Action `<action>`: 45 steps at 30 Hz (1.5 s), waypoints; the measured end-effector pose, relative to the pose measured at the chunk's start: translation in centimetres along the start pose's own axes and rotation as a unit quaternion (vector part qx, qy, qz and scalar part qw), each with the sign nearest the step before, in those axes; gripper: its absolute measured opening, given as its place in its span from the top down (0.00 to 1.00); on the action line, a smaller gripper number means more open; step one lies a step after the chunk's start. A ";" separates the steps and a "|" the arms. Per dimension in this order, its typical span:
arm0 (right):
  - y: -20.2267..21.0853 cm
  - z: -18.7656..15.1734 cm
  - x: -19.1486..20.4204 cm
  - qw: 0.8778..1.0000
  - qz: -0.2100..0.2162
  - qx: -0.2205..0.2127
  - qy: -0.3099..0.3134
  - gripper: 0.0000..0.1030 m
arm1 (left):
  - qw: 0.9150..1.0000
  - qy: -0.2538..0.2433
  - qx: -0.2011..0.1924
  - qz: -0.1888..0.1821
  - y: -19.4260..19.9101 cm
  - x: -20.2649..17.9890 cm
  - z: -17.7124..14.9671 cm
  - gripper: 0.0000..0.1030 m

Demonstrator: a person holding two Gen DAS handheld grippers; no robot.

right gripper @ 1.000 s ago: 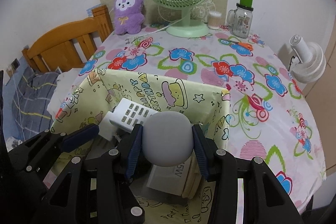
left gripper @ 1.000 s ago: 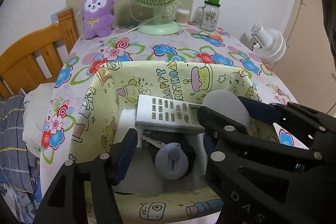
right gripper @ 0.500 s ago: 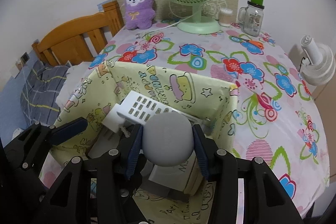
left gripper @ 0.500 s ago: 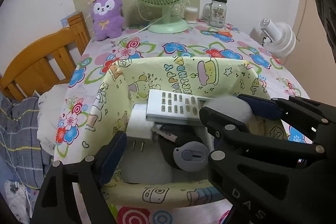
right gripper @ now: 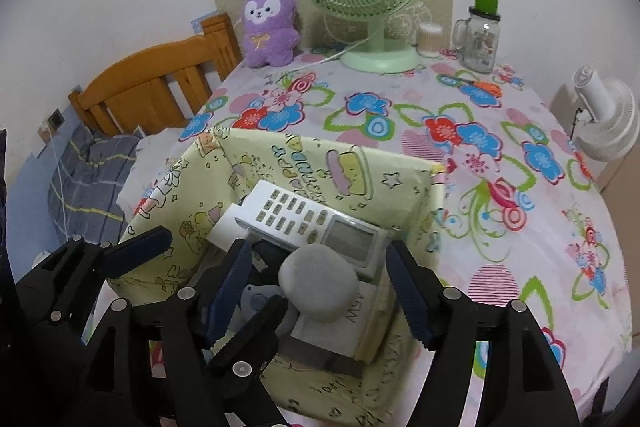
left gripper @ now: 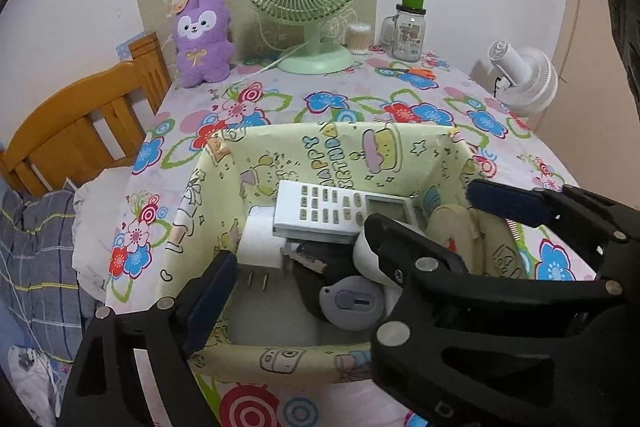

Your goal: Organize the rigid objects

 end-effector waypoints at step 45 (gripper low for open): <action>11.2 -1.7 -11.3 0.986 -0.134 -0.076 -0.065 0.04 | 0.998 -0.031 -0.047 -0.032 4.4 -8.6 2.0 0.03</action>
Point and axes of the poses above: each gripper's, at about its wrist camera, not at the fingertips, and y roughly against the way its jaws point, x to its left, z to its top, the point moved 8 cm from there along -y, roughly the way its jaws point, and after that the axes turned 4 degrees about -x, right-handed, at the moved point
